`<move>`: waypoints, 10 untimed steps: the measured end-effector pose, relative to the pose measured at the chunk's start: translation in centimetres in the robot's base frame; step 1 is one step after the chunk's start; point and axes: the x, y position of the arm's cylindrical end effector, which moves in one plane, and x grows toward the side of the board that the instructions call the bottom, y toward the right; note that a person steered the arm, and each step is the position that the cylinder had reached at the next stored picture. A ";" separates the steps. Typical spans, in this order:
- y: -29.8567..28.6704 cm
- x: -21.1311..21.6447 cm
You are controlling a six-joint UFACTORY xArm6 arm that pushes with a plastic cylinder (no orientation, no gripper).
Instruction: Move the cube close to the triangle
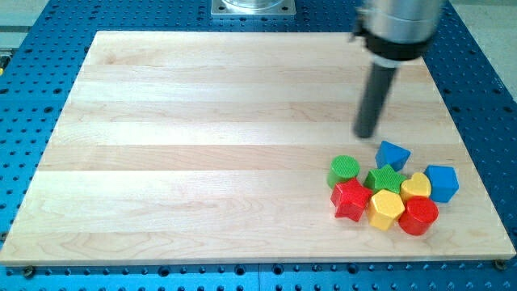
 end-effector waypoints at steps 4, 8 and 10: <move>6.8 14.9; 2.2 10.3; 0.2 9.5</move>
